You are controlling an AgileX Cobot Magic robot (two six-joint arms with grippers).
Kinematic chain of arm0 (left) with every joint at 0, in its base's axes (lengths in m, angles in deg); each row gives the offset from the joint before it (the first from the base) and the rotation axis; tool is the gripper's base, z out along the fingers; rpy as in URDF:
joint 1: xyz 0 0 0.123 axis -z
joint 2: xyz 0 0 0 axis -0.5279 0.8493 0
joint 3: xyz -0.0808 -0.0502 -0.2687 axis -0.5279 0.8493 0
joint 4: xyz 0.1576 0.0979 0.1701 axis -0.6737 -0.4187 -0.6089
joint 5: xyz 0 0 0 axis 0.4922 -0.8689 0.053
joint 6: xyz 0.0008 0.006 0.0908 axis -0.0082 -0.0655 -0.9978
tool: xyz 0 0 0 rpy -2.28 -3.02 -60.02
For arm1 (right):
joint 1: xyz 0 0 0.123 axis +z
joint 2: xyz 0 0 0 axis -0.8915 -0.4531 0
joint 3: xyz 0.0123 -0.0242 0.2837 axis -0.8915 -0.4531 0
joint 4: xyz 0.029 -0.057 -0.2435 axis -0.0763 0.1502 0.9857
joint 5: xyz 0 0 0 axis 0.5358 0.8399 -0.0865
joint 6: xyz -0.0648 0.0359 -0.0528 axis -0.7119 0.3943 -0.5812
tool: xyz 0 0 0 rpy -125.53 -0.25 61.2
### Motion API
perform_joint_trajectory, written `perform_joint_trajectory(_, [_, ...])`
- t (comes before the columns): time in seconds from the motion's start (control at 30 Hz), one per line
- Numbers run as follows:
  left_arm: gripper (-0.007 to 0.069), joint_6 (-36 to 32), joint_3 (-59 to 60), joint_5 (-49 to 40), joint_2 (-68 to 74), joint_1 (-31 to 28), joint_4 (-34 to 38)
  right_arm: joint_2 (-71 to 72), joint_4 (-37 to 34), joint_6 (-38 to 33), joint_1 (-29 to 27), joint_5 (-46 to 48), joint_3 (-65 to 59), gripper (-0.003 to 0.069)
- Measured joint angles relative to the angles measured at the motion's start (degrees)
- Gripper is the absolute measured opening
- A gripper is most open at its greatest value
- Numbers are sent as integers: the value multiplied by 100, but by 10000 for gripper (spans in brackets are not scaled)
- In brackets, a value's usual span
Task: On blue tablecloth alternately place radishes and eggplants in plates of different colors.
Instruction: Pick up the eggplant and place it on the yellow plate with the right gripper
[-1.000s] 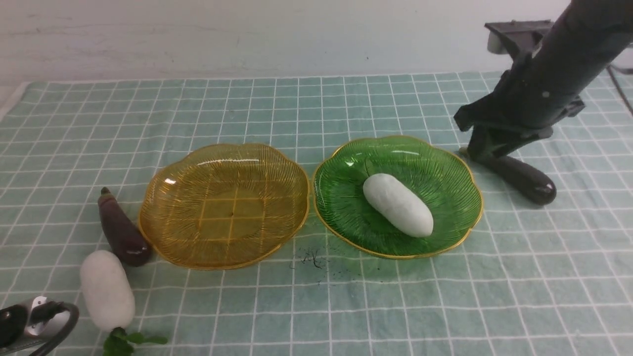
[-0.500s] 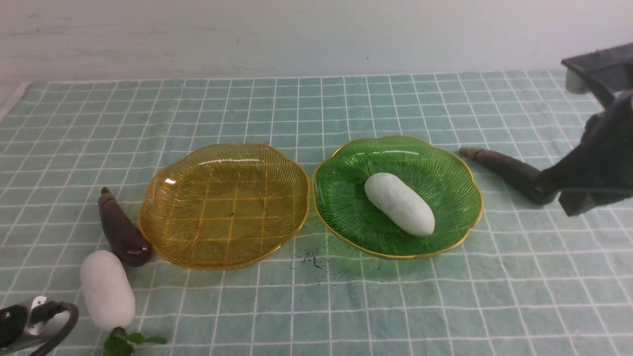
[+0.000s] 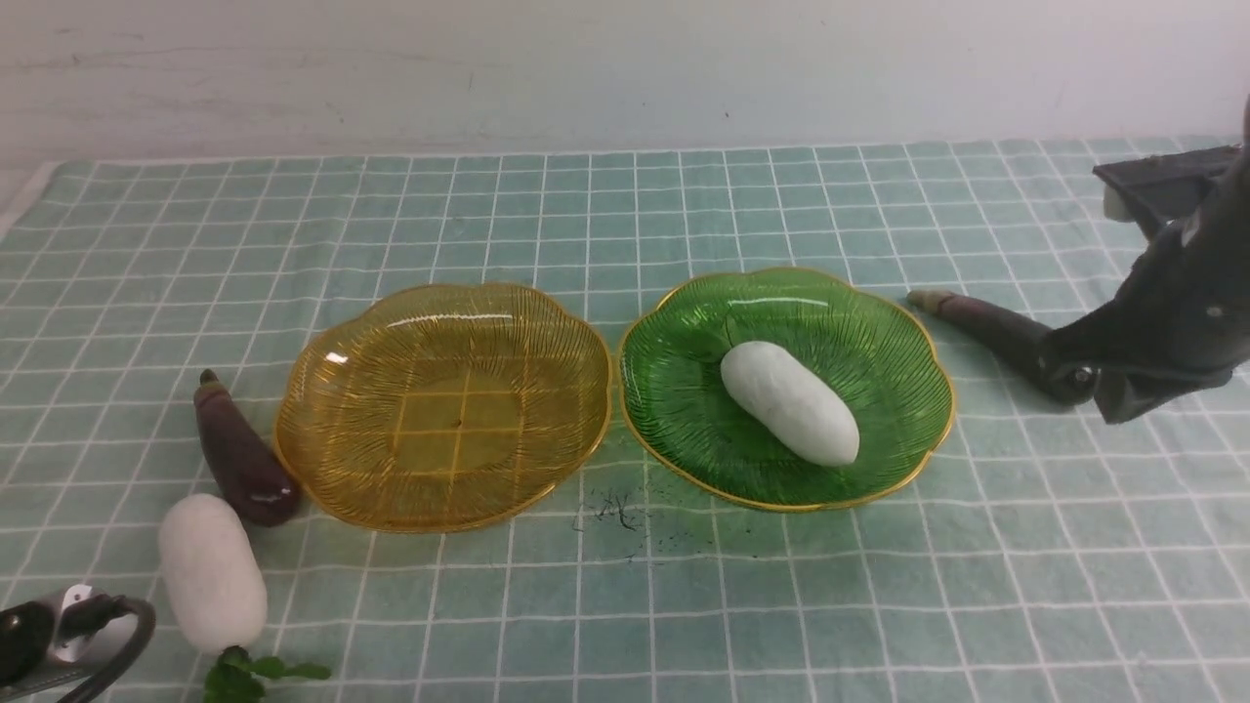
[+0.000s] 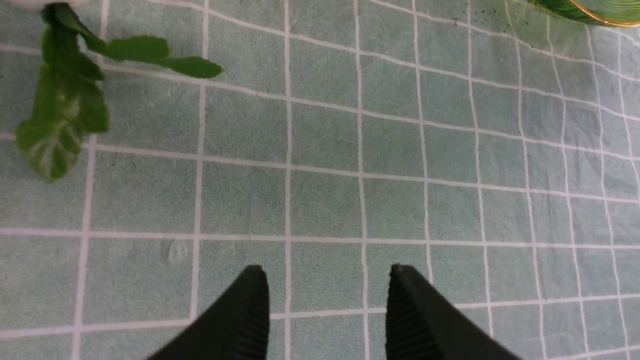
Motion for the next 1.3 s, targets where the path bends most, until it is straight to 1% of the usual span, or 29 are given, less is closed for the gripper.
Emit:
perform_joint_trajectory(0.13, [300, 0, 0, 0, 0, 0, 0, -334, 32, 0, -165, -278, 224, -9])
perform_joint_trajectory(0.3, [300, 0, 0, 0, 0, 0, 0, -670, 81, -196, -219, -716, 491, 41])
perform_joint_trajectory(0.37, [300, 0, 0, 0, 0, 0, 0, -996, 100, -445, -226, -999, 748, 133])
perform_joint_trajectory(0.4, [300, 0, 0, 0, 0, 0, 0, -1019, 100, -452, -226, -1019, 766, 141])
perform_joint_trajectory(0.43, [300, 0, 0, 0, 0, 0, 0, -1149, 100, -490, -226, -1126, 853, 185])
perform_joint_trajectory(0.47, [300, 0, 0, 0, 0, 0, 0, -1309, 100, -516, -226, -1236, 990, 275])
perform_joint_trajectory(0.57, [300, 0, 0, 0, 0, 0, 0, -1528, 150, -530, -226, -1406, 1152, 395])
perform_joint_trajectory(0.63, [300, 0, 0, 0, 0, 0, 0, -1678, 323, -530, -226, -1638, 1246, 485])
perform_joint_trajectory(0.67, [300, 0, 0, 0, 0, 0, 0, -1708, 342, -530, -226, -1683, 1246, 492])
perform_joint_trajectory(0.7, [300, 0, 0, 0, 0, 0, 0, -1826, 536, -530, -226, -1864, 1263, 540])
perform_joint_trajectory(0.73, [300, 0, 0, 0, 0, 0, 0, -1943, 677, -530, -226, -1997, 1263, 559])
perform_joint_trajectory(0.83, [300, 0, 0, 0, 0, 0, 0, -2210, 1011, -484, -226, -2220, 1263, 574])
perform_joint_trajectory(0.97, [300, 0, 0, 0, 0, 0, 0, -2494, 1299, -445, -226, -2366, 1263, 566])
perform_joint_trajectory(1.03, [300, 0, 0, 0, 0, 0, 0, -2559, 1319, -436, -226, -2388, 1279, 538])
perform_joint_trajectory(1.1, [300, 0, 0, 0, 0, 0, 0, -2570, 1289, -436, -226, -2374, 1292, 484])
perform_joint_trajectory(1.13, [300, 0, 0, 6, 0, 0, 0, -2571, 1265, -436, -226, -2351, 1292, 441])
perform_joint_trajectory(1.17, [300, 0, 0, 6, 0, 0, 0, -2571, 1260, -436, -226, -2346, 1292, 441])
perform_joint_trajectory(1.2, [300, 0, 0, 6, 0, 0, 0, -2563, 1232, -436, -226, -2314, 1292, 383])
perform_joint_trajectory(1.3, [300, 0, 0, 6, 0, 0, 0, -2433, 1227, -441, -226, -2112, 1292, 385])
